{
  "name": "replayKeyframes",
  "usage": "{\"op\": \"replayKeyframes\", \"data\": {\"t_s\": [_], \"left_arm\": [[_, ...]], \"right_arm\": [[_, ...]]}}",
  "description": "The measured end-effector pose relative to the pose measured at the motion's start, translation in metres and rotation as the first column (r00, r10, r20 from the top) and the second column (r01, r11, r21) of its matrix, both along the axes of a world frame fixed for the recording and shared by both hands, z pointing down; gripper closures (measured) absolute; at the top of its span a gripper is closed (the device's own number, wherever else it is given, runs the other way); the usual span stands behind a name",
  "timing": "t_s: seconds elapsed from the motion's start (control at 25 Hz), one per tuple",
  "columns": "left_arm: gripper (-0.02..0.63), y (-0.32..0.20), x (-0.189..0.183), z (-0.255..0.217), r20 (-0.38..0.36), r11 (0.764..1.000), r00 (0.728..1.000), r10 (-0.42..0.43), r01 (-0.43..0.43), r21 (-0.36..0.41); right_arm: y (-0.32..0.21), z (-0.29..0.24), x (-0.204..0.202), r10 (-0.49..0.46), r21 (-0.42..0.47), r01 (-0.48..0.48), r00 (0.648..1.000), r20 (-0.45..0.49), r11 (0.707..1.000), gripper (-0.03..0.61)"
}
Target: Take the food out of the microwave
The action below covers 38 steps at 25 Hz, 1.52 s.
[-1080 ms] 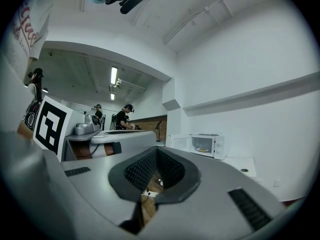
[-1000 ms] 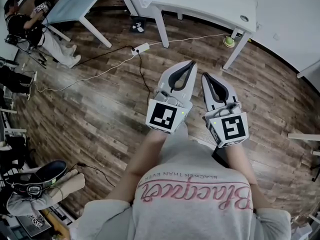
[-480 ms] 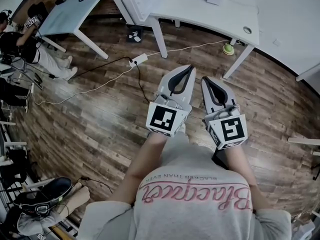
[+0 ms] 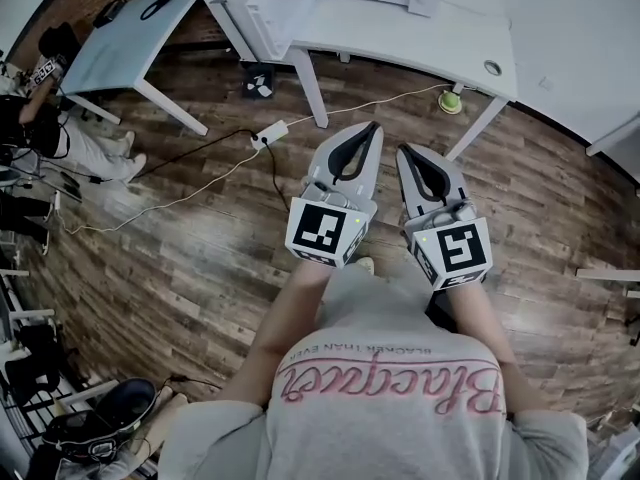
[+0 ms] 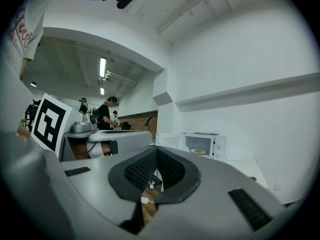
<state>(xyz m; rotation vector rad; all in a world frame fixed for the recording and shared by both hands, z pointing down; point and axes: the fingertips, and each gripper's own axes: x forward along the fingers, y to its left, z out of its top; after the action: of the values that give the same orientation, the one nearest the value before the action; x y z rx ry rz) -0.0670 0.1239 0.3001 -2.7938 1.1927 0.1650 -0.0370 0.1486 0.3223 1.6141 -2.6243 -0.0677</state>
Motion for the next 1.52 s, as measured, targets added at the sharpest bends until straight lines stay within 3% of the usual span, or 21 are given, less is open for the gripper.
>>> {"op": "replayKeyframes", "data": {"t_s": [0.56,1.52], "left_arm": [[0.611,-0.055,0.012,0.016,0.005,0.999,1.0,0.004,-0.004,-0.037],[0.611,-0.254,0.059,0.012,0.025,0.995,0.995,-0.094,0.095,-0.039]], "right_arm": [[-0.057,0.017,0.012,0.006,-0.045,-0.006,1.0,0.004,0.999,0.569],[-0.258,0.008,0.061,-0.081,-0.039,0.08,0.997,-0.008,0.996,0.568]]}}
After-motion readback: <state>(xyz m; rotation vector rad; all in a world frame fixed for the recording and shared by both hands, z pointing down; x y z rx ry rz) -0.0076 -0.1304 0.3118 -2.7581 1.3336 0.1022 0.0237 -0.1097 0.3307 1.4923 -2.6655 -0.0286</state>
